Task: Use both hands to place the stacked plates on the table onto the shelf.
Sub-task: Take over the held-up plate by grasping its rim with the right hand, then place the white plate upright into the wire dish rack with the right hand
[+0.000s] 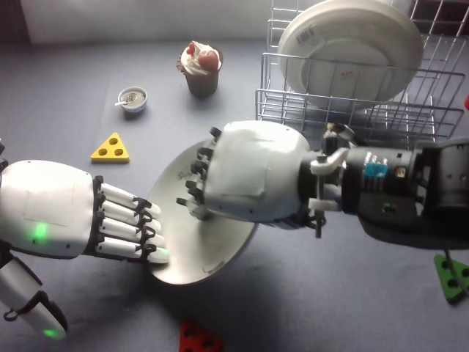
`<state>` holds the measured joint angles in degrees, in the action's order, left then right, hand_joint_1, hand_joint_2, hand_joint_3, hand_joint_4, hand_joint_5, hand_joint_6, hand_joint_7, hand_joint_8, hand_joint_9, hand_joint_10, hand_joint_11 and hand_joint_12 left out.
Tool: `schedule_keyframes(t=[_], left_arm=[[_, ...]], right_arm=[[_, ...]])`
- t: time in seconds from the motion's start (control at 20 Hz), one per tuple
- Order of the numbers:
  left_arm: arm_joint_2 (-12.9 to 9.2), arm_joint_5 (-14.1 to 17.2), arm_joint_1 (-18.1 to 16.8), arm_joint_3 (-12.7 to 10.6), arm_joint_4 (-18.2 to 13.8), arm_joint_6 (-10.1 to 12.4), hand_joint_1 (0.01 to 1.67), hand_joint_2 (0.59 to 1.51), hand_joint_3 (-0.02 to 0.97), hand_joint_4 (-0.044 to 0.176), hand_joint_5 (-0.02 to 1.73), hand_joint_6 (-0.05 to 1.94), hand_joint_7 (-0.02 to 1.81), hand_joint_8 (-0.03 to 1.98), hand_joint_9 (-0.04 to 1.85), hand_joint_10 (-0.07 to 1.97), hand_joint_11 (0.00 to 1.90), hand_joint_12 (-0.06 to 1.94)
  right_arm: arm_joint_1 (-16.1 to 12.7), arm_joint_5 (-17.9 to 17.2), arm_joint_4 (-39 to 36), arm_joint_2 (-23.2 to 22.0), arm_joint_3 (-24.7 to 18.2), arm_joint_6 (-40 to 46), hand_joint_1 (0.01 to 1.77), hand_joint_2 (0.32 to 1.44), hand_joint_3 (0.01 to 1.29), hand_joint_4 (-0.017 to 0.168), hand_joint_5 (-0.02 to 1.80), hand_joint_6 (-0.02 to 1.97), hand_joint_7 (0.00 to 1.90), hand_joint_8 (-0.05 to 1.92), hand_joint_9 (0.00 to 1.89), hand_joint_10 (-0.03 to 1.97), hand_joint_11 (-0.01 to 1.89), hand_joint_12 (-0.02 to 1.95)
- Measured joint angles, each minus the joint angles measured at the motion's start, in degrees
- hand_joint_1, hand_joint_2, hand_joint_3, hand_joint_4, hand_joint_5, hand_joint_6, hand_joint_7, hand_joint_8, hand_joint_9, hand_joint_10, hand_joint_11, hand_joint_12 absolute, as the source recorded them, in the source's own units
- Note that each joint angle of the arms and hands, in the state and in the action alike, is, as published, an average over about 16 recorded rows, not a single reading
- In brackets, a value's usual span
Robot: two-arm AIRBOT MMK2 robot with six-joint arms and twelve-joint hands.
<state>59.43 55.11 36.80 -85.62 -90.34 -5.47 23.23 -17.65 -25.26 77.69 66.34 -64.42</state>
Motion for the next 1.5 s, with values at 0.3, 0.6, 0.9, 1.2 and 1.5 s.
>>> schedule_keyframes(t=[0.3,0.6,0.9,1.2,1.5], left_arm=[[-0.1,0.7,-1.1,-1.7,5.7,0.6,0.08,1.046,-0.002,-0.005,0.10,-0.02,0.18,0.00,0.20,0.01,0.18,0.01],[-0.2,2.0,-3.0,-4.9,13.1,1.4,0.08,1.047,-0.002,0.000,0.12,0.00,0.18,0.00,0.19,0.01,0.19,0.01],[-0.2,2.7,-4.6,-9.2,18.4,1.9,0.08,1.049,-0.002,0.002,0.13,0.01,0.18,0.00,0.19,0.01,0.20,0.01],[0.3,2.4,-5.1,-13.2,20.7,2.1,0.08,1.049,-0.002,0.002,0.13,0.00,0.18,0.00,0.19,0.01,0.20,0.01],[0.9,1.7,-5.2,-15.7,21.4,2.1,0.08,1.049,-0.002,0.002,0.11,0.00,0.17,0.00,0.18,0.01,0.19,0.01]], right_arm=[[-0.7,-0.7,-0.3,-1.3,-1.3,0.0,1.43,0.89,0.01,-0.003,0.87,0.51,1.08,0.09,1.06,0.46,1.11,0.36],[-1.9,0.5,1.9,-4.8,-4.9,0.3,1.42,0.88,0.01,-0.005,0.91,0.62,1.20,0.09,1.17,0.54,1.18,0.61],[-4.1,2.3,6.5,-9.6,-9.3,1.6,1.42,0.88,0.01,-0.004,0.96,0.67,1.28,0.06,1.23,0.53,1.13,0.98],[-7.5,4.3,13.6,-14.6,-13.6,3.2,1.43,0.88,0.01,-0.002,0.99,0.78,1.31,0.06,1.23,0.52,1.07,1.19],[-11.6,5.8,22.2,-18.9,-16.8,4.4,1.45,0.88,0.01,-0.001,0.97,0.92,1.24,0.23,1.20,0.58,1.05,1.25]])
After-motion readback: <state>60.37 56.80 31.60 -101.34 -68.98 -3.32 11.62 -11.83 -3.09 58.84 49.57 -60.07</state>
